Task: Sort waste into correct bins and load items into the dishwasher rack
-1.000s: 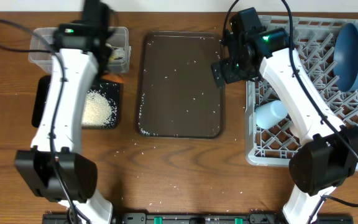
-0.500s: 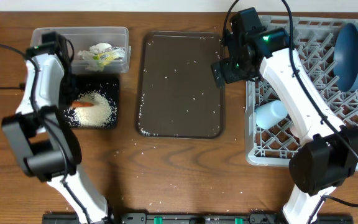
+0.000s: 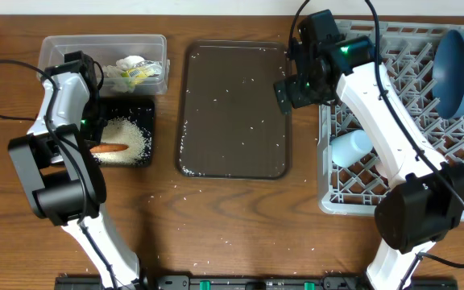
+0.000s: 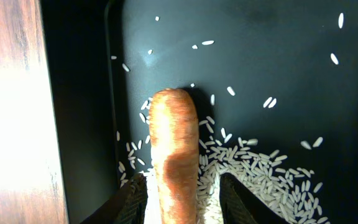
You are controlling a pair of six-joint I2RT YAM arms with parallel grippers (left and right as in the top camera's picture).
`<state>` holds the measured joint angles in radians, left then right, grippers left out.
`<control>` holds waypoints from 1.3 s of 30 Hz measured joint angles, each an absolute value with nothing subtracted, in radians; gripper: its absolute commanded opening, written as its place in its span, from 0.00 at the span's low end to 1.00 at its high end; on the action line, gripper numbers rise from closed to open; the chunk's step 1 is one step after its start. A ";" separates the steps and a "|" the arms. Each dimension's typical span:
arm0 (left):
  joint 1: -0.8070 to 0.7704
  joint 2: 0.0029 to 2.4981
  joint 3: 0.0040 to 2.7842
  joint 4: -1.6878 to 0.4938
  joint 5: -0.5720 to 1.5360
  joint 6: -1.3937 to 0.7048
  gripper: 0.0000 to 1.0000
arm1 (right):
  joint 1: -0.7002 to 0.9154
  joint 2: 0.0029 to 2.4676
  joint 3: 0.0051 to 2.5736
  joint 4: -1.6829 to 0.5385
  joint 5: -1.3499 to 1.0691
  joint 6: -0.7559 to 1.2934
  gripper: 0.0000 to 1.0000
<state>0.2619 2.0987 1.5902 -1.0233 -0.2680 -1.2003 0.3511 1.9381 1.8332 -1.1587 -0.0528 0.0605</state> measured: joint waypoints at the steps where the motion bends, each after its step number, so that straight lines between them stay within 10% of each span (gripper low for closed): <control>1: 0.262 2.093 1.590 -1.023 -0.268 -1.197 0.41 | 0.351 1.938 1.833 -1.159 -0.053 0.060 0.99; 8: 0.262 1.919 1.590 -1.023 -0.244 -1.121 0.42 | 0.351 1.938 1.833 -1.144 -0.052 0.060 0.99; 11: 0.262 1.783 1.590 -1.029 -0.215 -1.060 0.85 | 0.351 1.936 1.840 -1.151 -0.047 0.060 0.99; 39: 0.262 1.460 1.596 -1.048 -0.186 -1.015 0.95 | 0.323 1.286 1.968 -1.245 0.150 0.003 0.99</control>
